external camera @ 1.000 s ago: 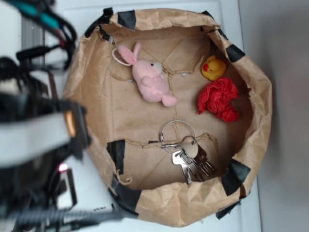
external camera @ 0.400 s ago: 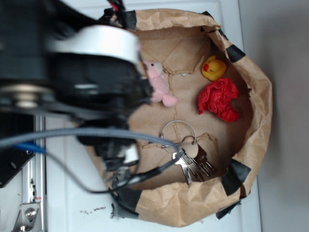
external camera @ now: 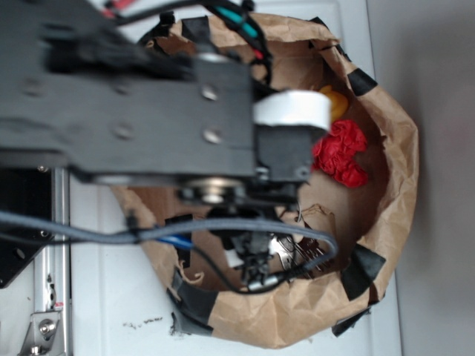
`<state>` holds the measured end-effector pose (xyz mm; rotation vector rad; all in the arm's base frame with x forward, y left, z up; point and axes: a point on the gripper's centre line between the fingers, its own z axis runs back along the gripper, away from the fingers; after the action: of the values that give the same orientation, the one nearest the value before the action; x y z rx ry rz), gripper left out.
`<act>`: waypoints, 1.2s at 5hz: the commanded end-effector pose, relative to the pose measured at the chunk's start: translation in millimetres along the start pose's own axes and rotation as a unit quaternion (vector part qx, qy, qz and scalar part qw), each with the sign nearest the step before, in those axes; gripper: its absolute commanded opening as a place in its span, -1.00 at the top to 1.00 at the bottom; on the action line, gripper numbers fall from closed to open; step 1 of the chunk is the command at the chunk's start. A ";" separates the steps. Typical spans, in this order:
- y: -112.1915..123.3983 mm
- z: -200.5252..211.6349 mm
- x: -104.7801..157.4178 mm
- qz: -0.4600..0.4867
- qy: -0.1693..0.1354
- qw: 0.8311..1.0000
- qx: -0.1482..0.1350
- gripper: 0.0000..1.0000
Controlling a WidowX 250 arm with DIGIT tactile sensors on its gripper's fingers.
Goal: Grab the silver keys.
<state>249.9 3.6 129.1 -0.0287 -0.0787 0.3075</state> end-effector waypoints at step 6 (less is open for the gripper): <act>-2.5 -24.4 23.2 0.109 -0.043 0.993 -0.010 -1.00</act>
<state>271.1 5.6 95.9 -0.0381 -0.1265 0.5354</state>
